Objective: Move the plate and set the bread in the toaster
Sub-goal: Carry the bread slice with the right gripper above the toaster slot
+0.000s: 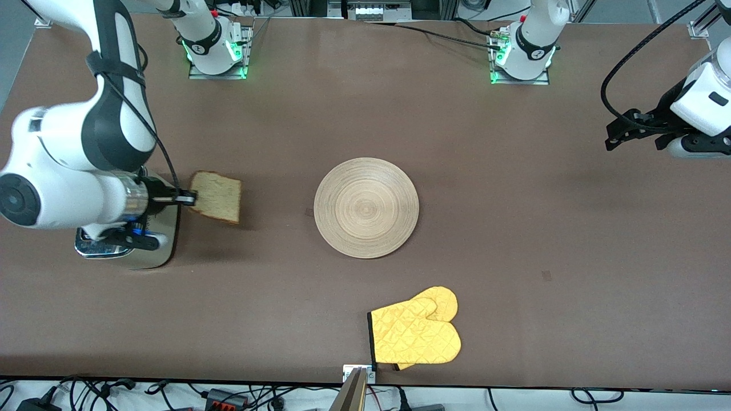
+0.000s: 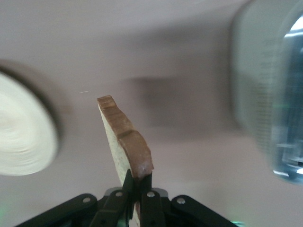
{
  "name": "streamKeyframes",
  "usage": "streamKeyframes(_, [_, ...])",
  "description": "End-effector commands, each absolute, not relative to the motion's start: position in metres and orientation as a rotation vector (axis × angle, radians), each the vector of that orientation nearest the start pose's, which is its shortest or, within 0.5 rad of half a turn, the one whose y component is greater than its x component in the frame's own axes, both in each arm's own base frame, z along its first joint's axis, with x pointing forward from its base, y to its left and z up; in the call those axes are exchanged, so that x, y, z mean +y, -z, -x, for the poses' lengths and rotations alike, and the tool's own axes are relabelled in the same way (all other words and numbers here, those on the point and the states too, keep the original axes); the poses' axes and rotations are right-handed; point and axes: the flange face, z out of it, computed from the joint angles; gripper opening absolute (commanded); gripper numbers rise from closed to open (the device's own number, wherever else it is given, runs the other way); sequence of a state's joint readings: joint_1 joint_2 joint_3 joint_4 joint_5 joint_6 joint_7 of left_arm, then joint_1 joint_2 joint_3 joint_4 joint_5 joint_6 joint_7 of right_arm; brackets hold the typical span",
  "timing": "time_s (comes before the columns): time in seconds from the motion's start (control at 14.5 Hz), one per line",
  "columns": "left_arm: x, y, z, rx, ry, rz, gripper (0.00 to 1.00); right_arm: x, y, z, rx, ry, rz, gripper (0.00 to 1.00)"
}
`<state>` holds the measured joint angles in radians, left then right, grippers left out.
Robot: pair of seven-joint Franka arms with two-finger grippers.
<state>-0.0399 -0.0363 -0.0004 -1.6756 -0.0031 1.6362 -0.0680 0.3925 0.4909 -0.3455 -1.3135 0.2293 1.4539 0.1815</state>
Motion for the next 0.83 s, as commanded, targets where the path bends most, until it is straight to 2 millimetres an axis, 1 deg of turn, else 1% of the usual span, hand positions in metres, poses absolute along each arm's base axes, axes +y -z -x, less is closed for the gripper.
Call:
streamKeyframes(0.0, [-0.026, -0.613, -0.540, 0.001, 0.018, 3.127, 1.00, 0.075, -0.475, -0.646, 0.149, -0.461, 3.175, 0.00])
streamKeyframes(0.07, [-0.024, -0.613, -0.540, -0.001, 0.013, 3.125, 1.00, 0.067, -0.485, -0.645, 0.154, -0.428, 3.215, 0.00])
streamKeyframes(0.21, [-0.023, -0.613, -0.539, -0.001, -0.003, 3.125, 1.00, 0.060, -0.496, -0.645, 0.134, -0.395, 3.338, 0.00])
streamKeyframes(0.28, [-0.023, -0.613, -0.538, -0.001, -0.013, 3.124, 1.00, 0.056, -0.510, -0.644, 0.129, -0.336, 3.376, 0.00])
streamKeyframes(0.34, [-0.024, -0.613, -0.537, -0.002, -0.020, 3.124, 1.00, 0.049, -0.521, -0.644, 0.116, -0.286, 3.412, 0.00])
streamKeyframes(0.41, [-0.024, -0.616, -0.537, -0.004, -0.016, 3.124, 1.00, 0.039, -0.526, -0.644, 0.086, -0.270, 3.440, 0.00])
streamKeyframes(0.48, [-0.024, -0.619, -0.535, -0.007, -0.034, 3.123, 1.00, 0.027, -0.527, -0.647, 0.030, -0.256, 3.466, 0.00])
streamKeyframes(0.55, [-0.024, -0.621, -0.533, -0.005, -0.061, 3.122, 1.00, 0.008, -0.528, -0.651, -0.015, -0.230, 3.475, 0.00])
streamKeyframes(0.62, [-0.024, -0.621, -0.534, -0.005, -0.080, 3.121, 1.00, -0.005, -0.525, -0.652, 0.003, -0.241, 3.476, 0.00])
streamKeyframes(0.76, [-0.024, -0.624, -0.536, -0.001, -0.073, 3.120, 1.00, -0.014, -0.515, -0.651, 0.026, -0.287, 3.474, 0.00])
